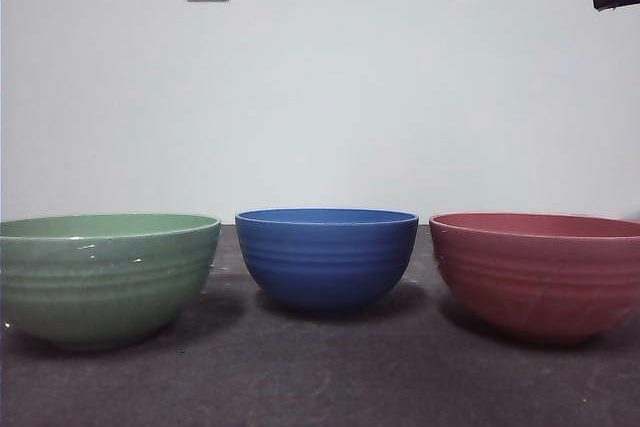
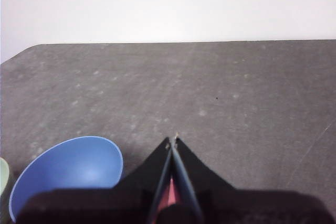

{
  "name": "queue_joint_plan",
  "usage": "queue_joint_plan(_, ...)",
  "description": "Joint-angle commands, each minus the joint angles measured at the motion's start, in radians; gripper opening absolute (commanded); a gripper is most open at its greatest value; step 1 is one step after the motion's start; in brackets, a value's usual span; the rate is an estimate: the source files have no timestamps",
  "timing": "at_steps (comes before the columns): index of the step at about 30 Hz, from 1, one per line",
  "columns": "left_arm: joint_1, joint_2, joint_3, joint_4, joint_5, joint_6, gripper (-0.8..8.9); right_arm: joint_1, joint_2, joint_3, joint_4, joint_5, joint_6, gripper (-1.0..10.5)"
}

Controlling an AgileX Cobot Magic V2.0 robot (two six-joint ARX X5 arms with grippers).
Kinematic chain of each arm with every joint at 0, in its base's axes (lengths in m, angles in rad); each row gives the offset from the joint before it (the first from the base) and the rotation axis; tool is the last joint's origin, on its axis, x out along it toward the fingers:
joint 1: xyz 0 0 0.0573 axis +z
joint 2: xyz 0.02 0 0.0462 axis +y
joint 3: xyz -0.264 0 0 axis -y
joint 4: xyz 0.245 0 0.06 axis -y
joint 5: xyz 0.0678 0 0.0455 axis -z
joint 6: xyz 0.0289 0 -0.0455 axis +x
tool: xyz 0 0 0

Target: Pick up the green bowl on the top,put the green bowl on the left,pick up the red bowl in the middle,put the red bowl on the right

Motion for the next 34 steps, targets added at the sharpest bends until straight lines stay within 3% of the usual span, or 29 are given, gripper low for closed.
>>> queue_joint_plan(1,0.050,-0.055,-0.106,0.048,-0.005,0.015,-0.03,0.000,-0.001,-0.004,-0.001,0.003,0.010,0.1)
queue_joint_plan(14,0.102,-0.089,-0.459,0.237,0.006,-0.067,-0.03,0.000,-0.001,-0.004,-0.002,0.003,0.010,0.1)
queue_joint_plan(34,0.102,-0.088,-0.463,0.248,0.005,-0.077,-0.03,0.000,-0.001,-0.004,-0.002,0.003,0.010,0.1)
